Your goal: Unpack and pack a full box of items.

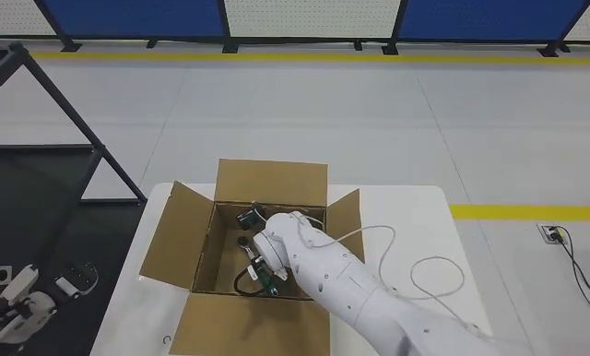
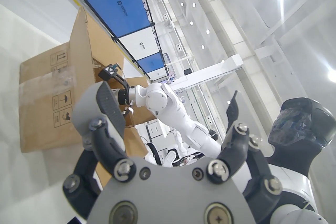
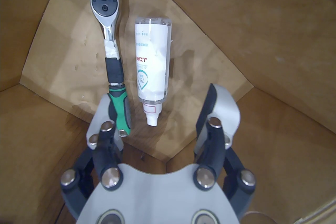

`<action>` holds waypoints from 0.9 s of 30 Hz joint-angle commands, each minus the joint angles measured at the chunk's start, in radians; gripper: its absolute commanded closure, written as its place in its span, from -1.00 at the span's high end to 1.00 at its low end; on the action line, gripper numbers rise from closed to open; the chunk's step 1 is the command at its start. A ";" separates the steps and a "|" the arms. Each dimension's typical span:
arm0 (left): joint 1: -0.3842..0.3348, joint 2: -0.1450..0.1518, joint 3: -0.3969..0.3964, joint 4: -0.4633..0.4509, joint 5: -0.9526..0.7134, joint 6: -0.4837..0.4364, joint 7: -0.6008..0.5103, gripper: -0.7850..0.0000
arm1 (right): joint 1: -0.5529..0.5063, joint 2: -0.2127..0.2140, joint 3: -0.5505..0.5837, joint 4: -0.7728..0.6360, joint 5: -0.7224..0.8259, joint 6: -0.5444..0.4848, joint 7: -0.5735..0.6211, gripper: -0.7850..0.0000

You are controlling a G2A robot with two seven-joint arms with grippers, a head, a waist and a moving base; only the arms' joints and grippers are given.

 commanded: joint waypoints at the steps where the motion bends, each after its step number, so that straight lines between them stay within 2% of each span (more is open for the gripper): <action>1: 0.005 0.000 0.001 -0.004 -0.005 -0.001 -0.005 1.00 | -0.001 -0.017 0.000 0.035 -0.006 -0.006 -0.010 -0.04; 13: 0.027 0.002 0.012 -0.013 -0.007 -0.013 -0.009 1.00 | -0.010 -0.097 0.025 0.204 -0.001 -0.089 -0.062 -0.06; 27: 0.033 0.005 0.015 -0.017 -0.002 -0.013 0.002 1.00 | -0.020 -0.142 0.049 0.310 -0.011 -0.158 -0.067 -0.07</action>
